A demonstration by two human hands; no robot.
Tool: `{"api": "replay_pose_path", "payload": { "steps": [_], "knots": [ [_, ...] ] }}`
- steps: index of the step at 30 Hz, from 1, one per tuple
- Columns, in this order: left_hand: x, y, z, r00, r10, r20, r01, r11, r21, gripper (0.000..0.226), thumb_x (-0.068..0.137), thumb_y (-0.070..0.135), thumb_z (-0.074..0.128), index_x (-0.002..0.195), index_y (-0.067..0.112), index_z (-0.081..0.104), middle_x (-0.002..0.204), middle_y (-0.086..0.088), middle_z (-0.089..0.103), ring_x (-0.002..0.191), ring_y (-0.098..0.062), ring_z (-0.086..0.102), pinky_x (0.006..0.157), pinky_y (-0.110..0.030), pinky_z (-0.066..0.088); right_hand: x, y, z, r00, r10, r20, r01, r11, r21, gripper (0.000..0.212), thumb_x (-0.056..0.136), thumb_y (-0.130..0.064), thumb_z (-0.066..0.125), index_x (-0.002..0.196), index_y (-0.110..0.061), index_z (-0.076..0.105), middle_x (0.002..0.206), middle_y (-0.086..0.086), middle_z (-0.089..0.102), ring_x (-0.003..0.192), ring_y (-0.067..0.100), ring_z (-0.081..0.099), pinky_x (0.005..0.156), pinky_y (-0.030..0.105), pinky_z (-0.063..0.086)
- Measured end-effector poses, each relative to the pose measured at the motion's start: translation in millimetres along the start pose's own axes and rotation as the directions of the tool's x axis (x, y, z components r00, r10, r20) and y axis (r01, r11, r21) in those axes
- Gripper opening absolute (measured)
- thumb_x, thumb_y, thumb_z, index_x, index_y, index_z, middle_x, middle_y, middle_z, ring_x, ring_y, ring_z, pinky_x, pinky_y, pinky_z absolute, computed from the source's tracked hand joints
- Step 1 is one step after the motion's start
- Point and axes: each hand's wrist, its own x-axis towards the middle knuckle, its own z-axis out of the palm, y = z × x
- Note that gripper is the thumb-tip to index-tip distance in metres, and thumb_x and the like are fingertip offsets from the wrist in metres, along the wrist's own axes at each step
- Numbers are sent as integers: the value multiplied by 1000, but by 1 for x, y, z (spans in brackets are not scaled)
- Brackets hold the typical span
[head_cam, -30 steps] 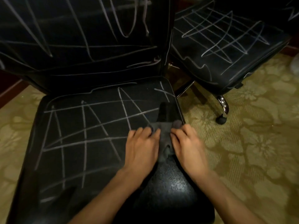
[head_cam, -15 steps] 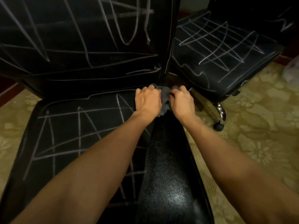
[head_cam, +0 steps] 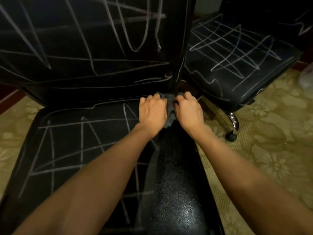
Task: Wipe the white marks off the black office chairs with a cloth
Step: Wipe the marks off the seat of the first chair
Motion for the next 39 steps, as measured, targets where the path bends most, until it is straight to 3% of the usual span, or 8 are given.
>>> {"api": "replay_pose_path", "payload": {
  "steps": [8,14,21,25,27,30,35,39],
  "knots": [
    [-22,-10,-11,999,0,44,-1,1000,21,27,102,23,45,115,21,68,115,-7,62,108,-29,58,92,-40,36,-19,-11,-6,999,-19,28,20,999,-29,25,99,-18,51,117,-5,63,118,16,53,106,37,54,83,42,47],
    [-148,-15,-2,992,21,-127,-32,996,-80,28,88,19,60,110,17,76,78,-5,62,69,-27,61,64,-37,45,-140,-32,-26,997,-62,41,60,997,55,14,94,-20,61,100,-10,67,96,8,54,86,30,57,65,41,53],
    [-198,-14,-5,979,-119,-166,91,981,-169,30,89,29,60,115,24,74,88,-1,59,81,-23,55,70,-37,42,-174,-45,-31,997,-64,46,60,995,76,11,86,-16,71,92,-7,69,87,8,56,75,29,61,58,36,51],
    [-178,-2,-16,925,-203,-321,96,943,-318,35,88,34,58,118,21,70,120,-5,55,110,-23,50,84,-35,41,-167,-51,-35,997,-48,64,43,996,74,14,83,-16,72,92,-7,67,87,9,55,76,31,61,59,37,51],
    [-162,12,-15,885,-238,-400,-2,857,-515,31,92,26,59,118,16,71,122,-4,56,112,-20,53,89,-35,45,-168,-52,-38,995,-48,90,39,995,92,17,81,-16,72,94,-6,66,89,10,55,77,32,61,62,38,53],
    [-137,29,-14,874,-368,-318,-34,605,-796,28,98,22,55,119,12,70,112,2,57,101,-12,60,85,-38,53,-171,-45,-45,984,-85,158,61,986,153,28,80,-27,72,97,-6,66,94,8,53,81,30,59,69,38,53],
    [-112,35,-16,879,-406,-251,-54,439,-897,23,103,19,51,112,13,72,94,1,62,76,-15,63,65,-37,53,-170,-36,-58,944,-192,269,135,967,216,85,66,-80,50,113,-10,65,100,-2,46,90,21,54,78,31,48],
    [-113,37,-12,882,-426,-203,-32,375,-927,25,103,23,49,109,15,72,98,1,65,83,-17,65,68,-45,55,-168,-36,-55,954,-184,236,134,968,213,84,67,-79,46,110,-9,67,98,-3,44,90,22,55,78,34,50]
  ]
}}
